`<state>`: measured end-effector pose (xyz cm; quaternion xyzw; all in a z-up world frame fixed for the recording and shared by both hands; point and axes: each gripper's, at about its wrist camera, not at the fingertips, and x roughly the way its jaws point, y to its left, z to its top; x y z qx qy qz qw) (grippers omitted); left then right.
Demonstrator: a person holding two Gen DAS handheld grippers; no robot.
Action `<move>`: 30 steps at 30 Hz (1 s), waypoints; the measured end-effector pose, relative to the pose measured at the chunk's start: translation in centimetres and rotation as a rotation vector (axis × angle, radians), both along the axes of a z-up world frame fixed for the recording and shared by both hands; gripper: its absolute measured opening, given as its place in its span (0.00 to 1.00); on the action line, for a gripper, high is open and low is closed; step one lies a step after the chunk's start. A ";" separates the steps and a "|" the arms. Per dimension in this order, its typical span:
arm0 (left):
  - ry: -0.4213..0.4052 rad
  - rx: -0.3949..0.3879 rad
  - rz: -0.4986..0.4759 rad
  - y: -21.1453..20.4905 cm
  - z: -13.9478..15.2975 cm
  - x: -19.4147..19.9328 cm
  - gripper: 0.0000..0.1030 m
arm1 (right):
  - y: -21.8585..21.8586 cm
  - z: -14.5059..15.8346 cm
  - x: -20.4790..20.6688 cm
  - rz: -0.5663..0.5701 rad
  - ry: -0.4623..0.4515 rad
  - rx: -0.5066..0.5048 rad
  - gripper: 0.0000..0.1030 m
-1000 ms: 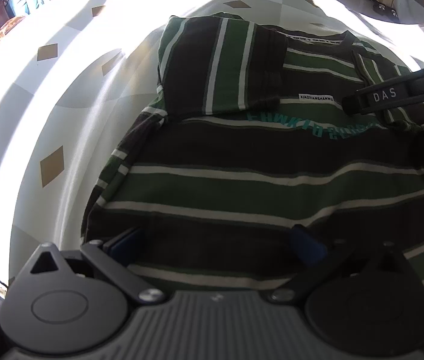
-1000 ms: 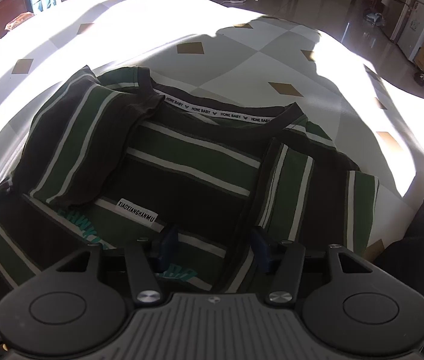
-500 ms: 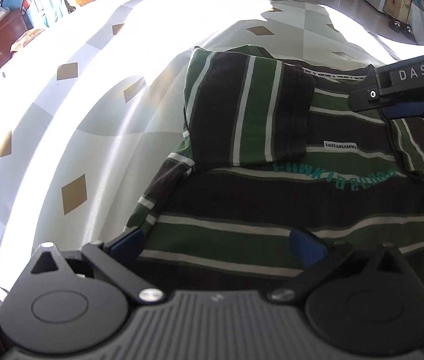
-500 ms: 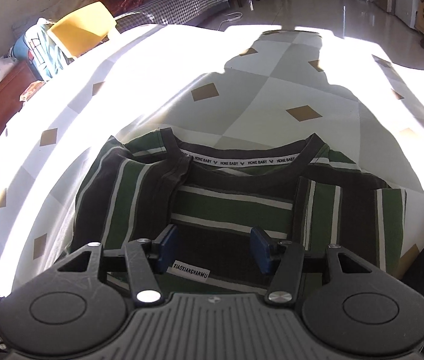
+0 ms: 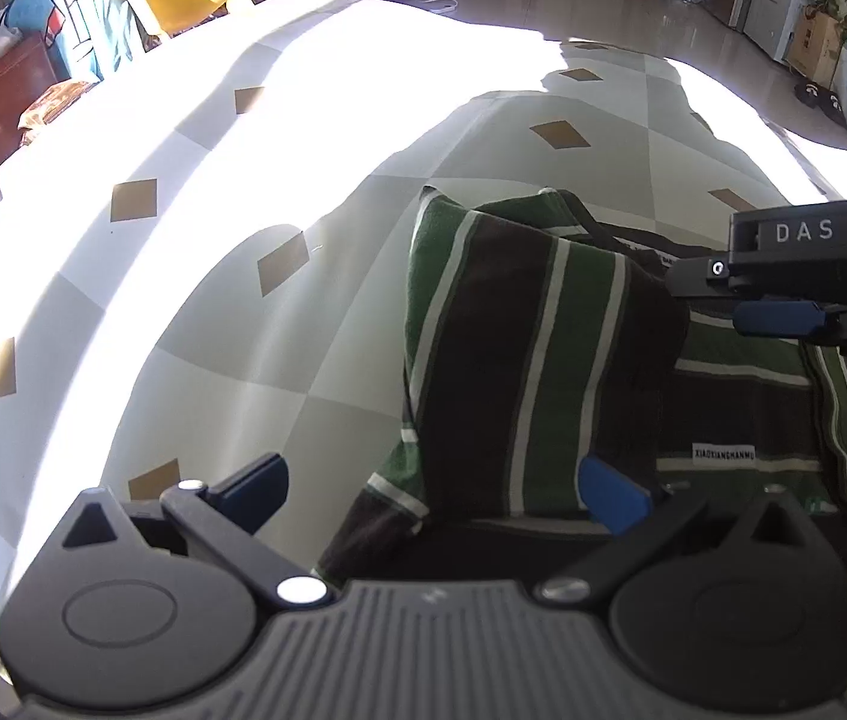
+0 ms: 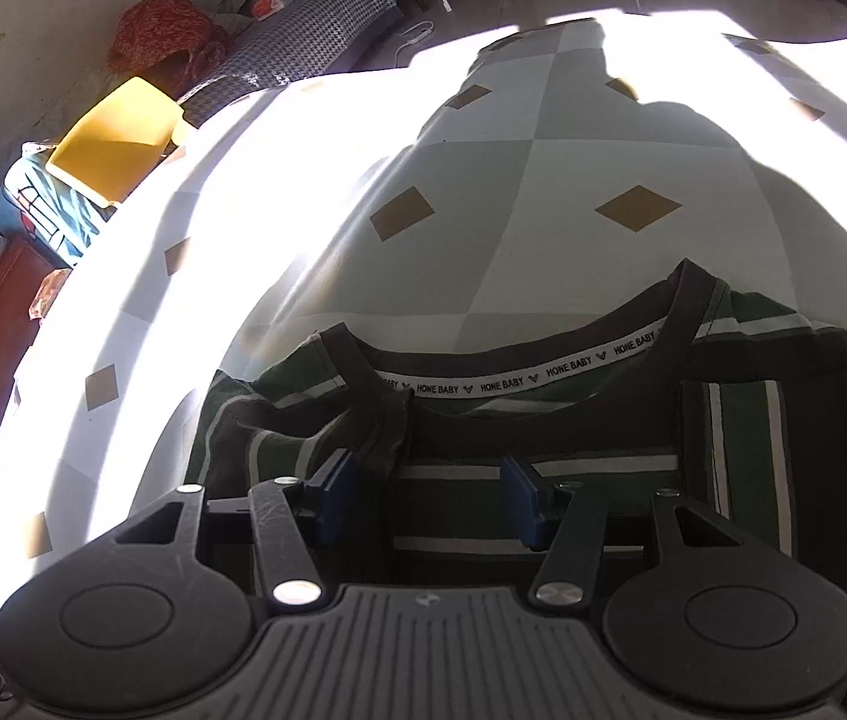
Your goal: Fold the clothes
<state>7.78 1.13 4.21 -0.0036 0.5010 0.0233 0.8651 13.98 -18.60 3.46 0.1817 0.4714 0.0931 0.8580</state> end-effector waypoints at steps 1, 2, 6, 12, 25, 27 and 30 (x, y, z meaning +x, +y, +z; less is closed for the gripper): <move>-0.002 -0.012 0.012 0.2 -0.2 0.2 1.00 | 0.0 -0.2 0.3 -0.009 0.002 0.005 0.51; 0.002 -0.025 0.025 0.4 -0.4 0.5 1.00 | 0.1 -0.3 0.4 -0.011 0.001 0.008 0.51; 0.009 -0.064 0.056 0.8 -1.0 1.6 1.00 | 0.4 -0.7 1.0 -0.018 -0.002 0.021 0.51; 0.039 -0.035 0.060 0.6 -2.3 2.2 1.00 | 1.0 -1.2 1.9 -0.025 -0.008 0.037 0.51; 0.066 -0.026 0.098 1.1 -3.2 2.9 1.00 | 2.0 0.0 0.9 0.060 -0.100 0.026 0.04; 0.068 -0.026 0.102 1.2 -3.2 2.9 1.00 | 1.8 0.8 0.5 0.076 -0.137 0.055 0.04; 0.070 -0.025 0.106 1.2 -3.3 2.9 1.00 | 1.4 2.2 0.1 0.095 -0.184 0.104 0.04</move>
